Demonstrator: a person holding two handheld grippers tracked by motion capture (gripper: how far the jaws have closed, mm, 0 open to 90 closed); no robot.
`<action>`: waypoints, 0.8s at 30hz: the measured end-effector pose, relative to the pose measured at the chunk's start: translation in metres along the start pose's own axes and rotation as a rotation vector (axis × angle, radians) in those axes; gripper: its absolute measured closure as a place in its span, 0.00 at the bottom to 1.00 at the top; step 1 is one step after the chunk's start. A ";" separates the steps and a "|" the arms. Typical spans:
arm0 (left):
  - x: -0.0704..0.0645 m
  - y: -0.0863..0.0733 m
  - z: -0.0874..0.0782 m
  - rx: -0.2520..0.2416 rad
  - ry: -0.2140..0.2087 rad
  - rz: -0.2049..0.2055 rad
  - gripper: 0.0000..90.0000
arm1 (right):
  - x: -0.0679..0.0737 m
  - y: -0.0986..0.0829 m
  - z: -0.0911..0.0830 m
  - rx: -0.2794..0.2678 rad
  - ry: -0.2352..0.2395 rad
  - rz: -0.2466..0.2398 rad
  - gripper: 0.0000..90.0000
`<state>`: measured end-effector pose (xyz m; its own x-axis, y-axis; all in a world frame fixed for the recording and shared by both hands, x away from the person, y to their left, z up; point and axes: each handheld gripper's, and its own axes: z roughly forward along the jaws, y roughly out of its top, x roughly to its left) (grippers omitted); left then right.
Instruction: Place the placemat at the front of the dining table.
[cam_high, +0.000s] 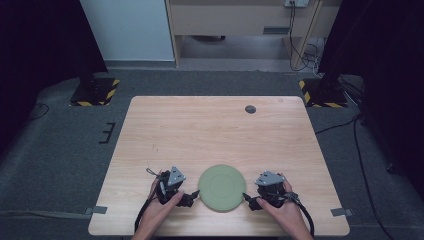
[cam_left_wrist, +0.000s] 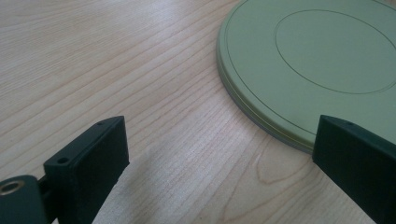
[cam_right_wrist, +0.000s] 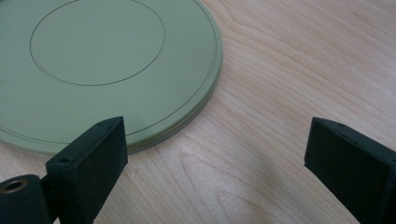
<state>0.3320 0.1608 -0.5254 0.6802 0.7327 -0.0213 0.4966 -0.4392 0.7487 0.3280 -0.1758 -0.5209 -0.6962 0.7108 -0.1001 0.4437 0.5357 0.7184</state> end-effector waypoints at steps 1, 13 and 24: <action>0.000 0.000 0.000 0.000 0.002 0.002 0.03 | 0.001 0.000 0.000 0.001 0.002 -0.001 0.07; -0.005 0.001 0.006 0.013 -0.003 0.016 0.03 | 0.004 0.001 0.003 0.004 -0.006 -0.010 0.06; -0.005 0.001 0.007 0.014 -0.001 0.014 0.01 | 0.004 0.001 0.003 0.009 -0.013 -0.006 0.04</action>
<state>0.3329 0.1529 -0.5296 0.6878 0.7259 -0.0112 0.4944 -0.4570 0.7394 0.3277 -0.1712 -0.5226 -0.6916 0.7134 -0.1133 0.4447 0.5441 0.7115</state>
